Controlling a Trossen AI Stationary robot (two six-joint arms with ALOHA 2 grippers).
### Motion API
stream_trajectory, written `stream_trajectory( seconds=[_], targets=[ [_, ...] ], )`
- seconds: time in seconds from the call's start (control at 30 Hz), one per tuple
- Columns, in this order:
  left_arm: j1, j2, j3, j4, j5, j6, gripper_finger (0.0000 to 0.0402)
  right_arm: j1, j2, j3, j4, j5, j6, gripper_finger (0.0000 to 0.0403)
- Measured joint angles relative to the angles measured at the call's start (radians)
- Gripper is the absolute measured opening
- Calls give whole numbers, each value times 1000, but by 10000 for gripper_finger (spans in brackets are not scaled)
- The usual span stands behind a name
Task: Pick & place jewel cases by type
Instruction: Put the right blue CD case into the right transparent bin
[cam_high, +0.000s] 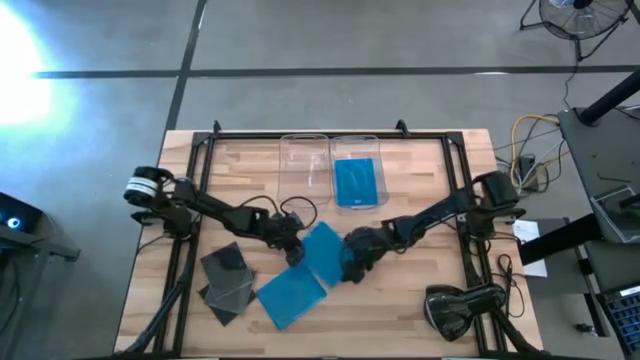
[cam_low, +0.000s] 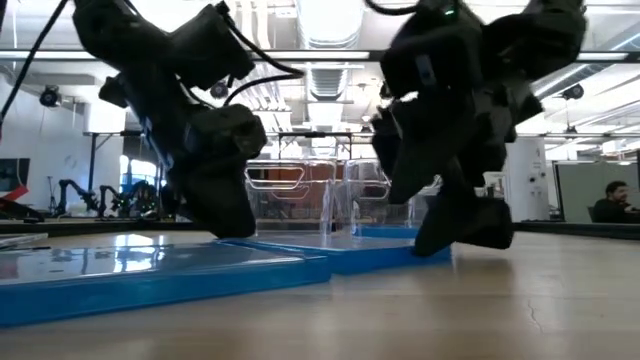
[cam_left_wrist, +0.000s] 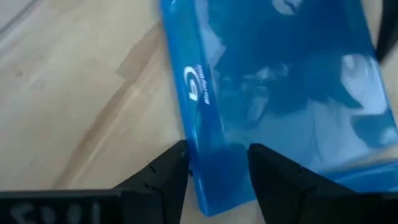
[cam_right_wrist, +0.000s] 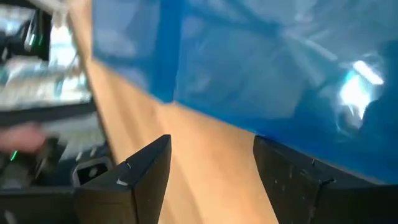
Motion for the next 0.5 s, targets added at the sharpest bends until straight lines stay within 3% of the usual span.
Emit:
stream_trajectory(
  seconds=[0.1, 0.33, 0.5],
  targets=[
    [-1, 1, 25, -34, -44, 37, 147, 12, 27, 53, -3, -56, -53, 224],
    [-2, -90, 45, -53, -198, 100, 147, 46, -86, 102, -211, -9, -74, 224],
    [-15, -178, 49, -191, -184, 12, 147, 49, -222, 116, -603, 268, 7, 224]
  ],
)
